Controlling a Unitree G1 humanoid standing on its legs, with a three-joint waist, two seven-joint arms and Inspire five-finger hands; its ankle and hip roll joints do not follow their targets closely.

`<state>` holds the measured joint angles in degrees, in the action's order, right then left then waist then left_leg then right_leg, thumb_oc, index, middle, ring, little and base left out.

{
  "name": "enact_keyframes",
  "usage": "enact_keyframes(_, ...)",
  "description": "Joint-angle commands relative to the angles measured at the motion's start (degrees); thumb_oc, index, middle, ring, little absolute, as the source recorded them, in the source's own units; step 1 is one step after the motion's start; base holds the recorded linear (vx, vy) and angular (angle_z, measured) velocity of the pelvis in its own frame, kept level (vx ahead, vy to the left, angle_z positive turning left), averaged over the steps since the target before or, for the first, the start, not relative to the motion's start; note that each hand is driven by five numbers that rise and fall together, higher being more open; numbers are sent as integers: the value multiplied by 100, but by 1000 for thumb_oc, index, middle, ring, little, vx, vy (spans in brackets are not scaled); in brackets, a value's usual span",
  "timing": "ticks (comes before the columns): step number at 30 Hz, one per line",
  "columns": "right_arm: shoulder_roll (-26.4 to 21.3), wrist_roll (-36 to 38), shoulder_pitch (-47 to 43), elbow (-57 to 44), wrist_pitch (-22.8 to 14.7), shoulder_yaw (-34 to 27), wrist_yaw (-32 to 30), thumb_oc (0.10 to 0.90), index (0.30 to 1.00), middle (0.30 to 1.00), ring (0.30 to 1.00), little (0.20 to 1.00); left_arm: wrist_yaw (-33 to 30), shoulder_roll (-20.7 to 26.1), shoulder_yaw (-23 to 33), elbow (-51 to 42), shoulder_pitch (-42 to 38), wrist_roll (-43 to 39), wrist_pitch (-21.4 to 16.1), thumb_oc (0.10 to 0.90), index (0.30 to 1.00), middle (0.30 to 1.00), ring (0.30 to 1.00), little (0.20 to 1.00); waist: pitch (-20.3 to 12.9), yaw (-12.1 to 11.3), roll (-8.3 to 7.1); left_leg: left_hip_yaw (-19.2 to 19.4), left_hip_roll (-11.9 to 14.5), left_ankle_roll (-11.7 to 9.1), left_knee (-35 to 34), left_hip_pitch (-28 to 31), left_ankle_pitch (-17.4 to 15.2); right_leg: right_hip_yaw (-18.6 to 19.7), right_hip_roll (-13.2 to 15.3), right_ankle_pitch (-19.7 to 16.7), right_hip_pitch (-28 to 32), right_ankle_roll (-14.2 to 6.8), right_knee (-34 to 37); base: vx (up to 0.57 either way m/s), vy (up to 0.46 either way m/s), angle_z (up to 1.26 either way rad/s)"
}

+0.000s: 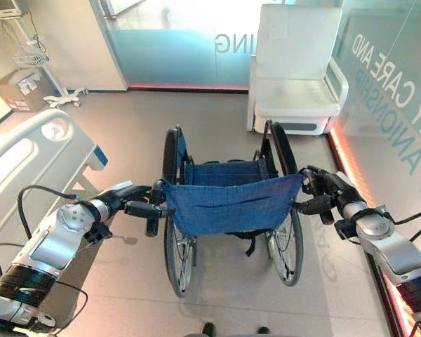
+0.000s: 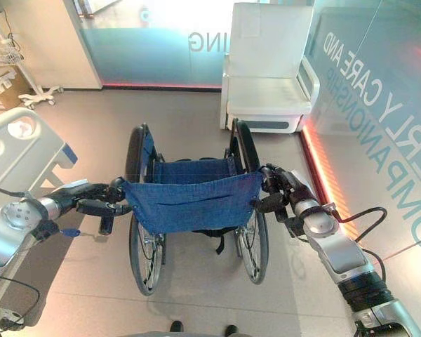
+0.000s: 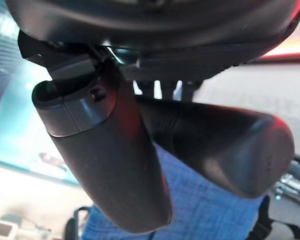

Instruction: Push the wheelchair next to the bed

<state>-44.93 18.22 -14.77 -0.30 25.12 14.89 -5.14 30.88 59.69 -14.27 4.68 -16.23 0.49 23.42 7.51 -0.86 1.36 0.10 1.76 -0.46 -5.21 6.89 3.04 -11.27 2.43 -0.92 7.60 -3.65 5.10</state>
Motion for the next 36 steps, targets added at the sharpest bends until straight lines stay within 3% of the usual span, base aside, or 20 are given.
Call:
enact_keyframes(1, -360, -272, -652, -90, -21, 403, -180, 800, 900, 900, 900, 900, 619, 453, -298, -73, -203, 407, 288, 800, 900, 900, 900, 900, -283, -86, -133, 199, -315, 108, 21, 4, -190, 44, 143, -171, 12, -264, -38, 0, 0, 0)
enact_keyframes(6, -413, -734, -712, -105, 457, 508, 194, 800, 900, 900, 900, 900, -93, 300, -188, 250, -201, -19, 501, 800, 900, 900, 900, 900, -326, -78, -145, 203, -329, 116, 21, 3, -205, 98, 126, -153, 5, -256, -26, 0, 0, 0)
enact_keyframes(11, -397, -1181, -610, -64, 785, 510, 518, 800, 900, 900, 900, 900, -209, 91, -107, 446, -50, 212, 572, 800, 900, 900, 900, 900, -325, -76, -178, 201, -328, 124, 21, -8, -204, 108, 114, -150, -7, -248, -31, 0, 0, 0)
enact_keyframes(14, -379, -1465, -690, 53, 1228, 596, 649, 800, 900, 900, 900, 900, -314, -37, -215, 625, -81, 366, 581, 800, 900, 900, 900, 900, -305, -56, -209, 194, -327, 130, 21, -2, -213, 128, 100, -144, -10, -239, -35, 0, 0, 0)
enact_keyframes(21, -159, -1718, -779, 214, 2051, 670, 566, 800, 900, 900, 900, 900, -396, -281, -412, 687, -168, 549, 655, 800, 900, 900, 900, 900, -264, -41, -241, 204, -324, 130, 21, 12, -222, 160, 79, -133, -6, -223, -45, 0, 0, 0)
enact_keyframes(24, -34, -1440, -761, 248, 2263, 644, 346, 800, 900, 900, 900, 900, -498, -382, -406, 612, -131, 522, 682, 800, 900, 900, 900, 900, -233, -52, -250, 205, -321, 135, 21, 16, -229, 167, 69, -127, 1, -213, -43, 0, 0, 0)
enact_keyframes(28, 224, -94, -775, 248, 1915, 561, -762, 800, 900, 900, 900, 900, -649, -561, -488, 566, -119, 445, 758, 800, 900, 900, 900, 900, -205, -59, -258, 198, -321, 141, 21, 28, -234, 182, 56, -120, 4, -202, -55, 0, 0, 0)
enact_keyframes(29, 279, 421, -770, 244, 1685, 542, -1010, 800, 900, 900, 900, 900, -704, -602, -506, 583, -108, 427, 749, 800, 900, 900, 900, 900, -201, -57, -258, 194, -320, 140, 21, 29, -234, 185, 53, -121, 0, -200, -59, 0, 0, 0)
enact_keyframes(31, 497, 763, -679, 289, 1434, 505, -1423, 800, 900, 900, 900, 900, -820, -717, -534, 631, -66, 442, 708, 800, 900, 900, 900, 900, -194, -59, -260, 198, -325, 135, 21, 26, -229, 185, 53, -122, -8, -201, -66, 0, 0, 0)
enact_keyframes(32, 679, 1312, -510, 309, 1095, 422, -1660, 800, 900, 900, 900, 900, -958, -859, -526, 647, 46, 474, 656, 800, 900, 900, 900, 900, -206, -64, -249, 183, -323, 135, 21, 18, -234, 176, 55, -123, -13, -204, -62, -30, 12, -1)
enact_keyframes(33, 863, 1413, -302, 382, 796, 335, -1998, 800, 900, 900, 900, 900, -1092, -940, -495, 634, 187, 449, 593, 800, 900, 900, 900, 900, -220, -66, -241, 181, -329, 135, 21, 16, -230, 166, 54, -122, -14, -201, -60, 0, 0, 0)
enact_keyframes(36, 1034, 1401, -101, 492, 649, 239, -2014, 800, 900, 900, 900, 900, -1213, -1055, -470, 607, 329, 449, 549, 800, 900, 900, 900, 900, -242, -62, -221, 189, -336, 145, 21, 24, -242, 166, 47, -110, -4, -196, -57, 0, 0, 0)
